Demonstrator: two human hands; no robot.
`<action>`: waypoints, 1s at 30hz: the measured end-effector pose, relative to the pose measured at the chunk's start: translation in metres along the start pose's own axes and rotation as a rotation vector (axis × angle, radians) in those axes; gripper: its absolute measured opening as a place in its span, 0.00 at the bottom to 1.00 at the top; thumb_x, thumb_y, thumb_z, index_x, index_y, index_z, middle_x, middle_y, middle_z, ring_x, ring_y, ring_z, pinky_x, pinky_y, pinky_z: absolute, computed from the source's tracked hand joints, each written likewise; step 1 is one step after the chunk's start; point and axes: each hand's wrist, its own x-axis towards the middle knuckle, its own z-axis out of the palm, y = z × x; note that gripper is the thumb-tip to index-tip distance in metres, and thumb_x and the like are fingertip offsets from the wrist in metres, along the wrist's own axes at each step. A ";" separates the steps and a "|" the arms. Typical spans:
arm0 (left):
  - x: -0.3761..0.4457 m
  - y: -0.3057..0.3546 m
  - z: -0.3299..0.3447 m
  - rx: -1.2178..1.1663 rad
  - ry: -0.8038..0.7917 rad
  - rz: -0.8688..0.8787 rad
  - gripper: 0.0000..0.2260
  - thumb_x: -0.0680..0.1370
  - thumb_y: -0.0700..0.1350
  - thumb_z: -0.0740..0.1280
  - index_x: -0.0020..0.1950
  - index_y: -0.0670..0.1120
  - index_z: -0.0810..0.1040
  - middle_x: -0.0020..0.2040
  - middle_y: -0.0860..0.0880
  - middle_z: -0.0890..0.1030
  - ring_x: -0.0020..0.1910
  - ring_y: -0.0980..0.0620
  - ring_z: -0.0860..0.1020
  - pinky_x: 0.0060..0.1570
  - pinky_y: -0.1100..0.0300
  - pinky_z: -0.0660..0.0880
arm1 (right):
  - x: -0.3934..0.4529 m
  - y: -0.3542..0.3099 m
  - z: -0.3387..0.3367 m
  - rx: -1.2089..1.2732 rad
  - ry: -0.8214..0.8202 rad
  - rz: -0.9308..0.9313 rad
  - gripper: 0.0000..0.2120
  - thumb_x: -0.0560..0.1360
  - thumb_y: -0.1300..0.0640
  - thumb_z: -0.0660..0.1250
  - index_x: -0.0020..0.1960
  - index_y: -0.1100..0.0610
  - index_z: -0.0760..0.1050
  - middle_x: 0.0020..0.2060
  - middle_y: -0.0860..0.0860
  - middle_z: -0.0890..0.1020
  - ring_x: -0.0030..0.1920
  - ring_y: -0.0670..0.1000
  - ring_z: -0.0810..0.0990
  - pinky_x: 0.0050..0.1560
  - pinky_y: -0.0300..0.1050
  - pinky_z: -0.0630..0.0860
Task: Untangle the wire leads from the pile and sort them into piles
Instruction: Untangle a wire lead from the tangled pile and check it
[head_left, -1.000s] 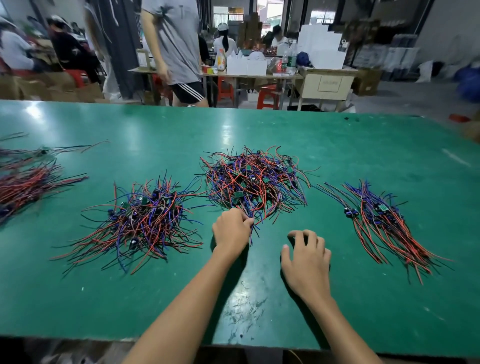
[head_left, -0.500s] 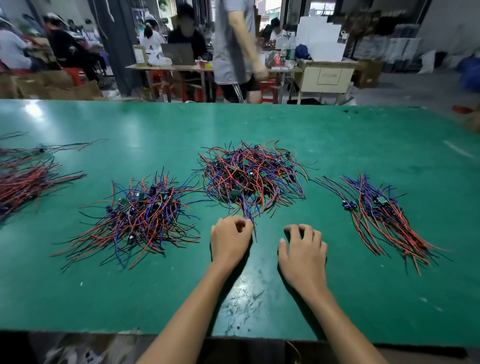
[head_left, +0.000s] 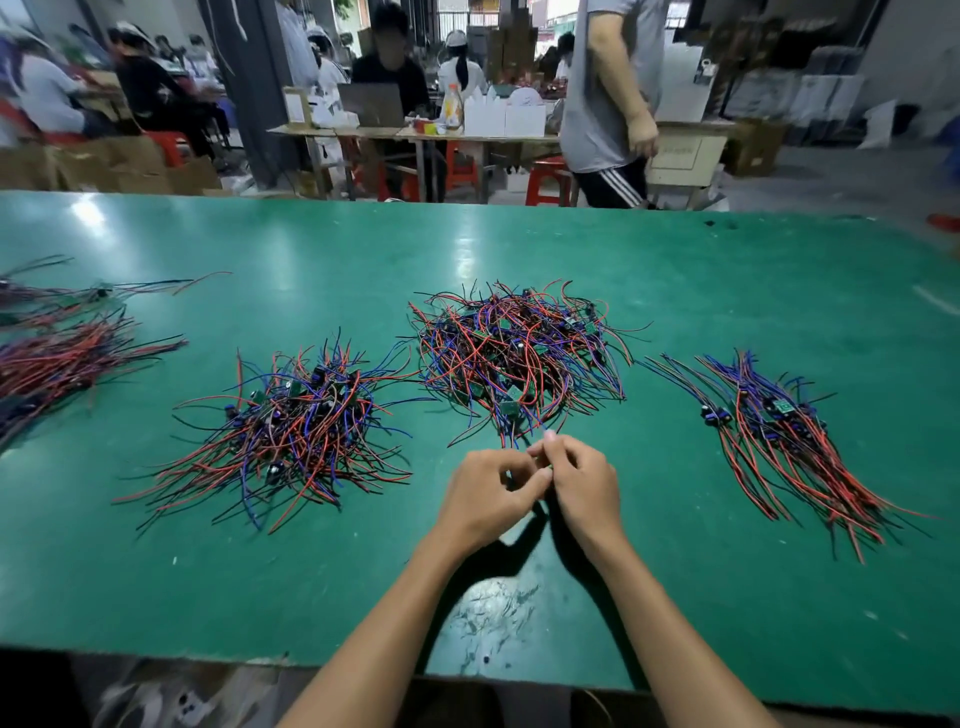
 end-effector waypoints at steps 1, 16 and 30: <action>0.000 -0.001 0.000 -0.035 0.018 -0.036 0.14 0.76 0.55 0.67 0.34 0.49 0.82 0.29 0.51 0.81 0.27 0.55 0.76 0.33 0.58 0.72 | -0.001 0.002 -0.001 0.069 0.041 -0.015 0.18 0.83 0.45 0.61 0.38 0.47 0.82 0.35 0.43 0.84 0.40 0.46 0.82 0.50 0.49 0.76; 0.022 -0.016 -0.007 -0.623 0.451 -0.383 0.09 0.82 0.50 0.66 0.49 0.46 0.78 0.33 0.48 0.82 0.24 0.53 0.71 0.23 0.61 0.68 | -0.030 0.000 -0.006 -0.060 0.359 -0.362 0.11 0.81 0.54 0.62 0.53 0.54 0.83 0.41 0.49 0.83 0.43 0.55 0.78 0.47 0.51 0.73; 0.017 -0.010 -0.004 0.049 0.203 0.011 0.15 0.77 0.55 0.73 0.62 0.55 0.79 0.58 0.55 0.74 0.54 0.54 0.78 0.56 0.52 0.77 | -0.023 0.003 -0.008 0.120 0.270 -0.215 0.11 0.83 0.60 0.63 0.45 0.49 0.79 0.29 0.47 0.78 0.32 0.46 0.76 0.36 0.37 0.68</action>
